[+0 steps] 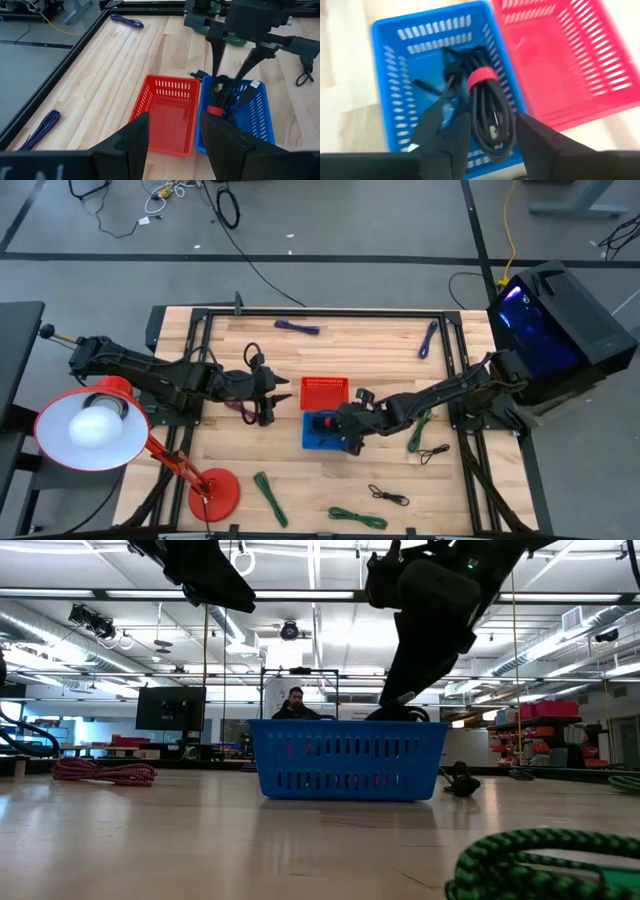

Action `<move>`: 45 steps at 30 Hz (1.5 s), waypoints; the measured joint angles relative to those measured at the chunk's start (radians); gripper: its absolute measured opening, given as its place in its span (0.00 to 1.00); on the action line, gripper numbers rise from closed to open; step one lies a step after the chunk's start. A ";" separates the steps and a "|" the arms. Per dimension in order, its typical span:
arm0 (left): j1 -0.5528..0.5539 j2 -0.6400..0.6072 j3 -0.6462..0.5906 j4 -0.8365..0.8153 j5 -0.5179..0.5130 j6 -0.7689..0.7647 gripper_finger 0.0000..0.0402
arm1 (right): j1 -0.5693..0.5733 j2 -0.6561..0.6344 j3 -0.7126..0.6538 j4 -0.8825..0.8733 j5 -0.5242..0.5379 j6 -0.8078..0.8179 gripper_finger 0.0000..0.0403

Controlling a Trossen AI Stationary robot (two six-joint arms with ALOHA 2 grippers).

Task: Pick & Place USB Port
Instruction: Put the black charger cable into the blue bin, then put the blue charger cable into the red bin

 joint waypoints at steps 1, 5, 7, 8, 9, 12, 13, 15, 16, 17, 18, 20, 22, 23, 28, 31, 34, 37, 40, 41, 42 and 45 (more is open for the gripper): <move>0.000 0.000 0.000 0.000 0.000 0.000 0.45 | -0.002 0.000 0.000 0.000 0.024 -0.019 0.40; 0.000 0.000 0.000 0.000 0.000 -0.003 0.45 | -0.035 -0.017 0.000 -0.001 0.062 -0.083 0.40; 0.000 0.000 0.000 0.000 0.000 -0.006 0.45 | -0.056 -0.036 0.000 -0.004 0.036 -0.089 0.40; 0.000 0.000 0.000 -0.001 0.000 -0.006 0.45 | -0.065 -0.046 0.000 -0.013 0.024 -0.095 0.40; -0.001 0.000 0.000 -0.001 0.000 -0.006 0.45 | -0.073 -0.057 0.000 -0.025 0.016 -0.106 0.40; -0.001 0.000 0.000 -0.002 0.000 -0.006 0.45 | -0.094 -0.101 0.000 -0.117 0.025 -0.111 0.40; -0.001 0.000 0.000 -0.002 0.000 -0.007 0.45 | -0.100 -0.114 0.001 -0.168 0.034 -0.100 0.40; -0.001 0.000 0.000 -0.002 0.003 -0.007 0.45 | -0.108 -0.134 0.001 -0.289 0.043 -0.049 0.40; -0.001 0.000 0.000 -0.003 0.007 -0.007 0.45 | -0.110 -0.143 0.001 -0.352 0.043 -0.017 0.40; -0.001 0.000 0.000 -0.006 0.011 -0.007 0.45 | -0.111 -0.152 0.001 -0.415 0.047 0.015 0.40; -0.001 0.000 0.000 -0.010 0.012 -0.006 0.45 | -0.110 -0.161 0.001 -0.483 0.054 0.050 0.40; -0.001 0.000 0.000 -0.010 0.012 -0.005 0.45 | -0.106 -0.177 0.001 -0.603 0.089 0.115 0.40; 0.000 0.000 0.000 -0.010 0.012 -0.002 0.45 | -0.105 -0.192 0.001 -0.699 0.152 0.186 0.40; 0.000 0.000 0.000 -0.010 0.012 -0.002 0.45 | -0.107 -0.200 0.001 -0.742 0.193 0.224 0.40; 0.000 0.000 0.000 -0.010 0.012 -0.004 0.45 | -0.168 -0.214 -0.001 -0.847 0.254 0.317 0.40; 0.000 0.000 0.000 -0.011 0.012 -0.012 0.45 | -0.233 -0.214 -0.034 -0.843 0.248 0.285 0.40; 0.000 0.000 0.000 -0.016 0.013 -0.021 0.45 | -0.316 -0.214 -0.097 -0.823 0.230 0.252 0.40; 0.000 0.000 0.000 -0.025 0.026 -0.026 0.45 | -0.405 -0.214 -0.173 -0.826 0.223 0.229 0.40; -0.003 0.000 0.000 -0.043 0.031 -0.029 0.45 | -0.488 -0.214 -0.242 -0.801 0.226 0.200 0.40; -0.003 0.000 0.000 -0.045 0.031 -0.030 0.45 | -0.514 -0.214 -0.263 -0.775 0.226 0.181 0.40; -0.003 0.000 0.000 -0.047 0.031 -0.031 0.45 | -0.538 -0.214 -0.284 -0.739 0.224 0.158 0.41; -0.003 0.000 0.000 -0.051 0.031 -0.032 0.45 | -0.609 -0.213 -0.340 -0.616 0.207 0.084 0.42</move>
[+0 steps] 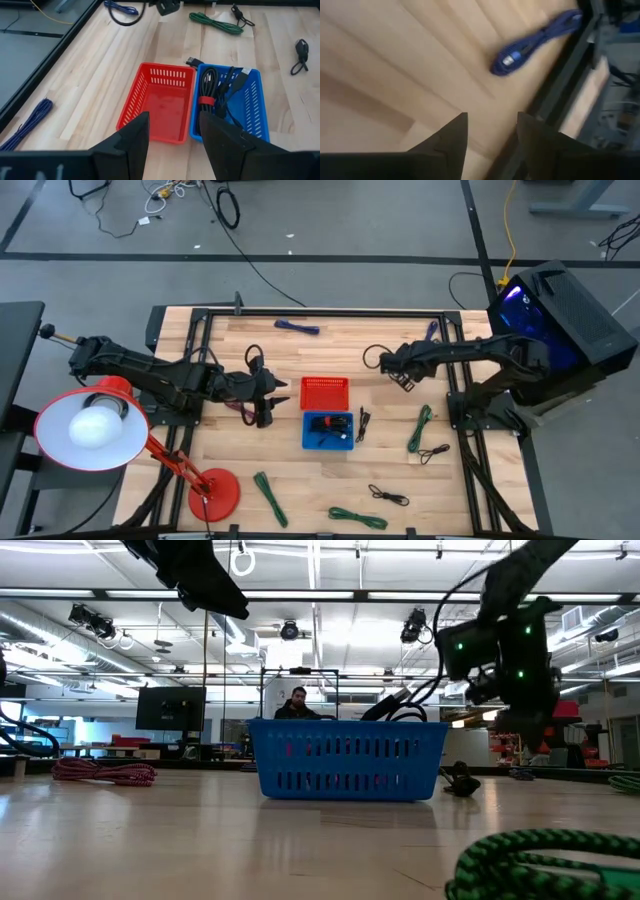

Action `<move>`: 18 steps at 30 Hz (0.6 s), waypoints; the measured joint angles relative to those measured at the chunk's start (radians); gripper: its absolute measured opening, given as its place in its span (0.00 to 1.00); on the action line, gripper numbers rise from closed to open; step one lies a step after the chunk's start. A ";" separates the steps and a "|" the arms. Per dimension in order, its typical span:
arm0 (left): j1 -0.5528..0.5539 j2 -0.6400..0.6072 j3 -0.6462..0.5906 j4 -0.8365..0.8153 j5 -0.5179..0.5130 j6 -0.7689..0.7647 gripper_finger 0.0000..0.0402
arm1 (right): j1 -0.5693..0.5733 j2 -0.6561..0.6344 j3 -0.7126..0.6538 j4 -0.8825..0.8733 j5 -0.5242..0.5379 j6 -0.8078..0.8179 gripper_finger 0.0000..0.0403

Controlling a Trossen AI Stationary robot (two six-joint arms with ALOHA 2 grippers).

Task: Pick & Place USB Port
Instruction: Put the blue charger cable into the red bin

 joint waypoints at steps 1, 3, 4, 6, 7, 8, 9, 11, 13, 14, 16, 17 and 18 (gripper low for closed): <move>0.000 0.000 0.000 0.000 0.000 0.000 0.45 | -0.023 0.000 -0.013 0.029 -0.002 -0.022 0.43; 0.000 0.000 0.000 0.000 0.000 -0.001 0.45 | -0.073 0.000 -0.027 0.063 -0.007 -0.054 0.45; 0.000 0.000 0.000 0.000 0.000 -0.003 0.45 | -0.097 0.000 -0.031 0.079 -0.007 -0.067 0.45; 0.000 0.000 0.000 -0.003 0.000 -0.013 0.45 | -0.141 0.000 -0.033 0.114 -0.006 -0.110 0.47; 0.000 0.000 0.000 -0.003 0.000 -0.014 0.45 | -0.162 0.000 -0.033 0.135 -0.008 -0.128 0.48; 0.000 0.000 0.000 -0.003 0.000 -0.014 0.45 | -0.180 0.000 -0.034 0.159 -0.011 -0.149 0.49; 0.000 0.000 0.000 -0.003 0.000 -0.014 0.45 | -0.197 0.000 -0.034 0.191 -0.014 -0.170 0.49; 0.000 0.000 0.000 -0.003 0.000 -0.014 0.45 | -0.228 0.000 -0.034 0.247 -0.019 -0.212 0.51; 0.000 0.000 0.000 -0.003 0.000 -0.015 0.45 | -0.260 0.000 -0.034 0.277 -0.043 -0.243 0.52; 0.000 0.000 0.000 -0.003 0.000 -0.016 0.45 | -0.278 0.000 -0.034 0.288 -0.055 -0.255 0.53; 0.000 0.000 0.000 -0.004 0.000 -0.018 0.45 | -0.307 0.000 -0.034 0.293 -0.063 -0.272 0.54; 0.000 0.000 0.000 -0.004 0.000 -0.018 0.45 | -0.320 0.000 -0.034 0.291 -0.066 -0.280 0.54; 0.000 0.000 0.000 -0.006 0.000 -0.018 0.45 | -0.332 0.000 -0.034 0.292 -0.068 -0.282 0.54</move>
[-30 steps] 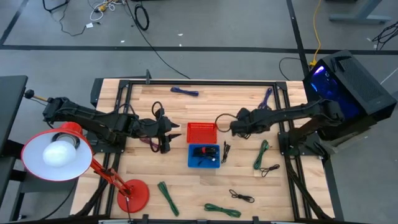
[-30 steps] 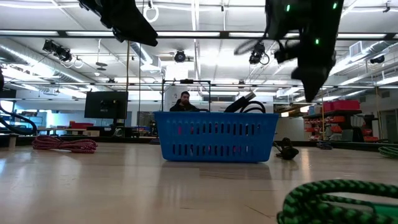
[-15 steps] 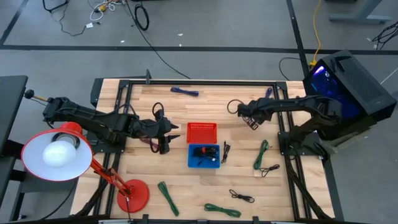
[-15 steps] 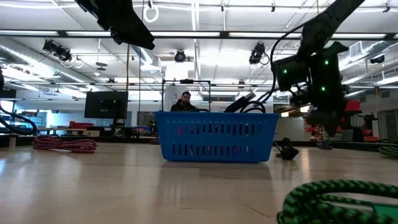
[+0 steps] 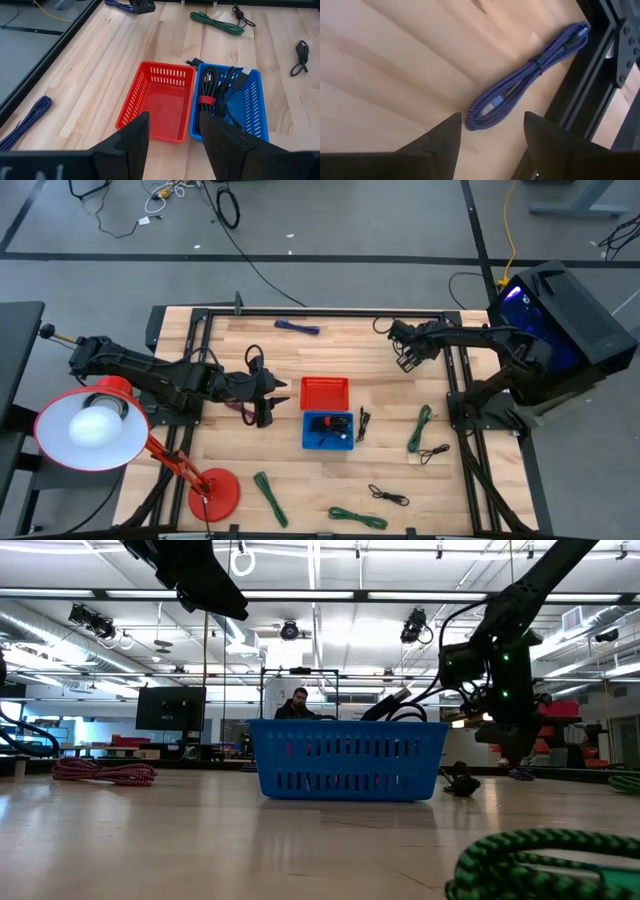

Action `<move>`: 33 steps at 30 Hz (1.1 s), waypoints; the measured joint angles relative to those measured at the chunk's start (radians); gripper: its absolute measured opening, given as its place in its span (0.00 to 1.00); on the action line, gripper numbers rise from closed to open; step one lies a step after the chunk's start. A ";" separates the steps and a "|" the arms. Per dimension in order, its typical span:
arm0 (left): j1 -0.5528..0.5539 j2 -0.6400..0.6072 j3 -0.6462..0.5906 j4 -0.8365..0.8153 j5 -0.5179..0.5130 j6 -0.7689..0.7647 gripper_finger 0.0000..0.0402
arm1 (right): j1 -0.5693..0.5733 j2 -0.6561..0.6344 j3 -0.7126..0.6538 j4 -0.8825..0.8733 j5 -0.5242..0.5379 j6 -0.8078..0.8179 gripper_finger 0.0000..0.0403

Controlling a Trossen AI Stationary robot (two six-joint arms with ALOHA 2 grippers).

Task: Pick & Place USB Port
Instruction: Put the blue charger cable into the red bin

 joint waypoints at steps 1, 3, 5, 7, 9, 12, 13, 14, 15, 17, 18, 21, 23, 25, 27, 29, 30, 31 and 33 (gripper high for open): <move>0.000 0.000 0.000 -0.003 0.000 0.000 0.45 | -0.009 0.000 0.000 0.001 -0.001 -0.002 0.54; 0.000 0.000 0.000 -0.005 0.000 0.000 0.45 | -0.024 0.000 0.000 0.004 -0.015 -0.009 0.54; 0.000 0.000 0.000 -0.005 0.000 0.000 0.45 | -0.034 0.000 0.000 0.021 -0.056 -0.019 0.54; 0.000 0.000 0.000 -0.005 0.000 0.001 0.45 | -0.038 0.000 -0.007 0.055 -0.078 -0.035 0.54; 0.000 0.000 0.000 -0.005 0.000 0.001 0.45 | -0.039 0.000 -0.025 0.085 -0.078 -0.043 0.54; 0.000 0.000 0.000 -0.005 0.000 0.001 0.45 | -0.044 0.000 -0.064 0.114 -0.080 -0.044 0.54; 0.000 0.000 0.000 -0.005 0.000 0.002 0.45 | -0.050 0.000 -0.077 0.116 -0.080 -0.044 0.54; 0.000 0.000 0.000 -0.005 0.000 0.002 0.45 | -0.054 -0.002 -0.089 0.121 -0.080 -0.042 0.54; 0.000 0.000 0.000 -0.005 0.000 0.002 0.45 | -0.058 -0.004 -0.104 0.128 -0.079 -0.041 0.54; 0.000 0.000 0.000 -0.005 0.000 0.002 0.45 | -0.067 -0.006 -0.133 0.145 -0.085 -0.040 0.54; 0.000 0.000 0.000 -0.005 0.000 0.002 0.45 | -0.068 -0.009 -0.143 0.156 -0.087 -0.042 0.54; 0.000 0.000 0.000 -0.005 -0.001 0.002 0.45 | -0.056 -0.008 -0.149 0.161 -0.080 -0.041 0.51; 0.000 0.000 0.000 -0.005 -0.001 0.002 0.45 | -0.057 -0.007 -0.149 0.169 -0.095 -0.037 0.46; 0.000 0.000 0.000 -0.005 -0.001 0.001 0.45 | -0.057 -0.006 -0.150 0.175 -0.110 -0.028 0.38; 0.000 0.000 0.000 -0.005 0.000 0.000 0.45 | -0.057 -0.005 -0.151 0.179 -0.127 -0.030 0.30; -0.003 0.000 0.000 -0.005 0.000 0.000 0.45 | -0.057 -0.005 -0.151 0.181 -0.149 -0.042 0.22; -0.004 0.000 0.000 -0.005 -0.001 0.000 0.45 | -0.057 -0.005 -0.151 0.182 -0.152 -0.042 0.17; -0.004 0.000 0.000 -0.005 0.000 0.000 0.45 | -0.057 -0.005 -0.151 0.183 -0.151 -0.039 0.12; -0.004 0.000 0.000 -0.005 0.000 0.000 0.45 | -0.057 -0.003 -0.153 0.179 -0.142 -0.039 0.04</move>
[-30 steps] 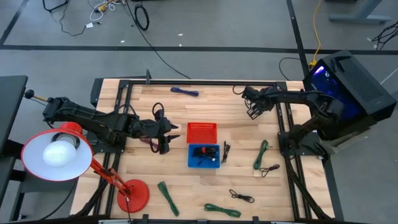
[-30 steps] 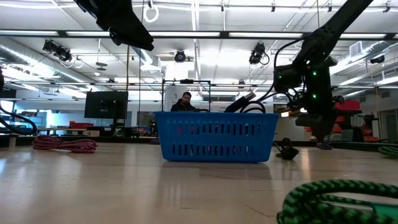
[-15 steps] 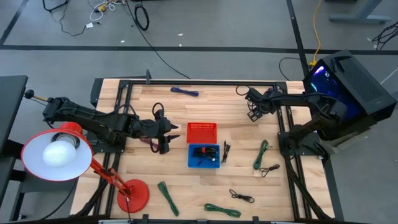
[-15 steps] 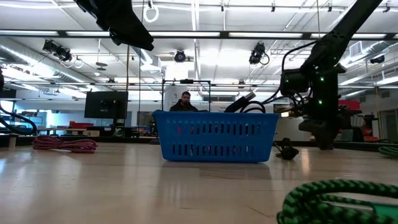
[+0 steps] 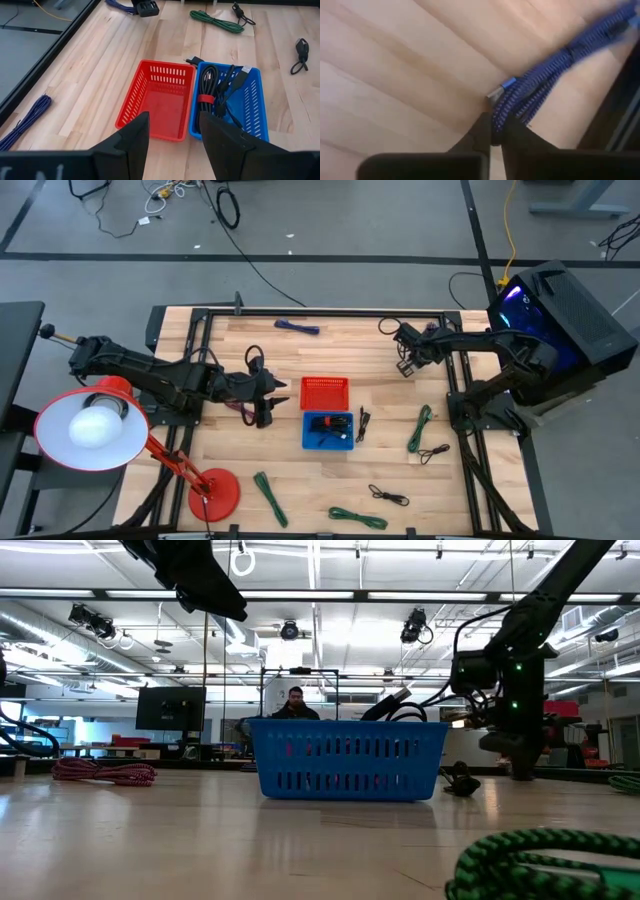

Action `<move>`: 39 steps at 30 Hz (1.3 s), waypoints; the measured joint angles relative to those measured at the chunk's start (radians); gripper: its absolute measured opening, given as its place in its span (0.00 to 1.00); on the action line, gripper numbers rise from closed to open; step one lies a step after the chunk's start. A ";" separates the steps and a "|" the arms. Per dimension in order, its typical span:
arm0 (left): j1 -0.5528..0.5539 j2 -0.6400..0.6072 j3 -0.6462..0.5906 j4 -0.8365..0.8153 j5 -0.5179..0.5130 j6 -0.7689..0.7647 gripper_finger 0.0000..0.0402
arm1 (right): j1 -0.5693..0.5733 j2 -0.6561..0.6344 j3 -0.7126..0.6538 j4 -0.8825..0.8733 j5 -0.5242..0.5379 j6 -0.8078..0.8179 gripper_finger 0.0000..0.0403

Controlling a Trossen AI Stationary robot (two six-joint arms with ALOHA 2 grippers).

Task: Pick & Place USB Port
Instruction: Put the blue charger cable into the red bin

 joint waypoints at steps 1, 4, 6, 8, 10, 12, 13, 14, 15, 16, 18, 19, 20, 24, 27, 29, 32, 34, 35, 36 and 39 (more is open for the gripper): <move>0.000 0.000 0.000 0.000 0.000 0.000 0.45 | 0.000 0.001 -0.001 0.000 0.005 0.000 0.03; 0.000 0.000 0.000 0.000 0.000 0.000 0.45 | 0.000 0.001 0.000 -0.002 0.007 0.000 0.02; 0.000 0.000 0.000 0.000 0.000 0.000 0.45 | -0.001 0.005 0.016 -0.027 -0.003 0.003 0.02; 0.000 0.000 0.000 0.000 0.000 0.000 0.45 | 0.011 0.009 0.049 -0.101 -0.016 0.025 0.01; 0.000 0.000 0.000 0.000 0.000 0.000 0.45 | 0.036 0.013 0.092 -0.193 -0.038 0.033 0.01; 0.000 0.000 0.000 0.000 -0.001 0.000 0.45 | 0.069 0.013 0.145 -0.254 -0.061 0.033 0.01; 0.000 0.000 0.000 0.000 -0.003 0.000 0.45 | 0.086 0.012 0.172 -0.262 -0.067 0.030 0.01; 0.000 0.000 0.000 0.000 -0.008 0.000 0.45 | 0.104 0.011 0.199 -0.274 -0.081 0.027 0.00; 0.000 0.000 0.000 0.001 -0.014 0.000 0.45 | 0.122 0.011 0.224 -0.290 -0.089 0.027 0.00; 0.000 0.000 0.000 0.001 -0.017 0.000 0.45 | 0.144 0.010 0.248 -0.304 -0.097 0.027 0.00; 0.001 0.000 0.000 0.003 -0.019 -0.001 0.45 | 0.189 0.010 0.300 -0.300 -0.123 0.027 0.00; 0.001 0.000 0.000 0.007 -0.020 -0.005 0.45 | 0.212 0.009 0.328 -0.290 -0.136 0.026 0.00; 0.001 0.000 0.000 0.012 -0.027 -0.014 0.45 | 0.236 0.009 0.357 -0.288 -0.149 0.025 0.00; 0.001 0.000 0.000 0.018 -0.090 -0.059 0.45 | 0.340 0.008 0.481 -0.288 -0.156 0.022 0.00; 0.001 0.000 0.000 0.034 -0.134 -0.082 0.45 | 0.420 0.008 0.573 -0.283 -0.149 0.018 0.00; 0.002 0.000 0.000 0.059 -0.142 -0.085 0.45 | 0.470 0.008 0.629 -0.272 -0.128 0.003 0.00; 0.003 0.000 0.000 0.120 -0.143 -0.084 0.45 | 0.535 0.006 0.707 -0.260 -0.095 -0.002 0.00; 0.007 0.000 0.000 0.166 -0.142 -0.083 0.45 | 0.577 0.006 0.745 -0.238 -0.064 -0.014 0.00; 0.008 0.000 0.000 0.189 -0.142 -0.082 0.45 | 0.597 0.006 0.762 -0.226 -0.057 -0.024 0.00; 0.008 0.000 0.000 0.213 -0.143 -0.082 0.45 | 0.616 0.006 0.778 -0.213 -0.058 -0.036 0.00; 0.014 0.000 0.000 0.288 -0.141 -0.059 0.45 | 0.672 0.006 0.821 -0.155 -0.048 -0.080 0.00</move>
